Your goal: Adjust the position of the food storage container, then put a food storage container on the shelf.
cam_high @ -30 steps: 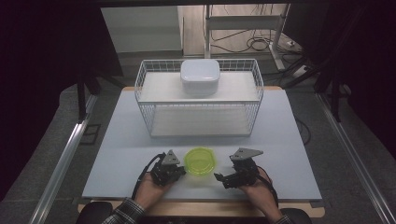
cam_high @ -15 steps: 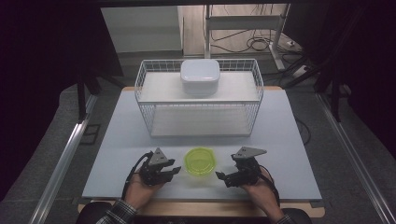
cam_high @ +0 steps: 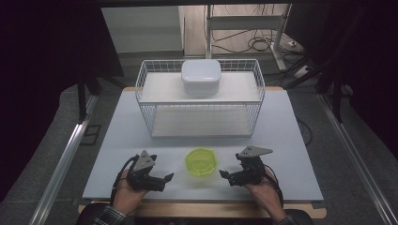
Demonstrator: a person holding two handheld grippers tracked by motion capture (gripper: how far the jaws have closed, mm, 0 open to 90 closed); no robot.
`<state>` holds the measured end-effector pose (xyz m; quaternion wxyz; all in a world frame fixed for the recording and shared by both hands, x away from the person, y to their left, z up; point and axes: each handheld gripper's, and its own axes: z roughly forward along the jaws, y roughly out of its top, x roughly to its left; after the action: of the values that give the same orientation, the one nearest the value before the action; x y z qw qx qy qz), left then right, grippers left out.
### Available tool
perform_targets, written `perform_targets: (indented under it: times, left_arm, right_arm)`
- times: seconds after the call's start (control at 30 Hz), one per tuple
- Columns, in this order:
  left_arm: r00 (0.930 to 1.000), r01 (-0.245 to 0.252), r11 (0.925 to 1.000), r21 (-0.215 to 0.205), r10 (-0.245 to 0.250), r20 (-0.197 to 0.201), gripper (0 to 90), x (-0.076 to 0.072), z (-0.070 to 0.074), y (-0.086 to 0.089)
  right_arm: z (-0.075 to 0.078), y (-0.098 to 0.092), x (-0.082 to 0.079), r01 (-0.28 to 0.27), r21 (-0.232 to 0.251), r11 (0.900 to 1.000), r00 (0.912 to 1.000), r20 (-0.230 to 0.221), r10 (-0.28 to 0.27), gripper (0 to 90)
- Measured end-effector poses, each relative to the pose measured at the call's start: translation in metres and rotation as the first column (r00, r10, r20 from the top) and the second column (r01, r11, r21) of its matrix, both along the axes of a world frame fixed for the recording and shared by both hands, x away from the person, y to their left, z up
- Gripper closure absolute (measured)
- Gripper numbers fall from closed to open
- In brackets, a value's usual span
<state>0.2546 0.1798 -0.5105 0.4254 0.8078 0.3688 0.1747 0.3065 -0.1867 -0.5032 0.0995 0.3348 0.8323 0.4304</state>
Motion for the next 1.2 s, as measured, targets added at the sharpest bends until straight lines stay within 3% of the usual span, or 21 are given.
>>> perform_targets:
  times: [0.07,0.27,0.4,0.73,0.93,1.1,1.2]
  left_arm:
    - [1.0,-0.006,0.9999,-0.013,0.006,0.005,7.3,-0.002,-0.001,0.004]
    - [0.9999,-0.016,0.9998,0.007,0.016,0.003,7.4,-0.002,-0.003,0.004]
    - [0.9999,-0.011,0.9993,0.034,0.011,-0.001,7.5,-0.001,-0.006,0.002]
    - [1.0,-0.005,0.9989,0.048,0.005,-0.003,7.8,-0.001,-0.007,-0.001]
    - [1.0,-0.003,0.9982,0.06,0.003,0.006,7.9,-0.001,-0.008,-0.003]
    - [0.9998,-0.013,0.9982,0.058,0.012,0.013,7.8,-0.001,-0.007,-0.002]
    - [0.9998,-0.014,0.998,0.062,0.013,0.012,7.9,-0.001,-0.008,-0.002]
  right_arm:
    - [-0.001,0.0,0.001,0.008,0.004,1.0,1.0,-0.003,-0.007,3.6]
    - [-0.001,0.0,0.001,0.023,0.017,1.0,0.9997,0.007,-0.023,2.5]
    - [-0.001,0.001,0.002,0.048,-0.025,0.999,0.9986,0.023,-0.047,1.6]
    - [0.006,0.005,0.005,0.054,-0.035,0.998,0.9982,-0.023,-0.055,2.5]
    - [0.013,0.006,0.01,0.056,0.057,0.997,0.9961,-0.072,-0.051,19.7]
    - [0.014,0.006,0.019,0.083,0.165,0.983,0.9858,-0.158,-0.057,33.9]
    - [0.013,0.008,0.024,0.102,0.203,0.974,0.978,-0.199,-0.061,40.1]
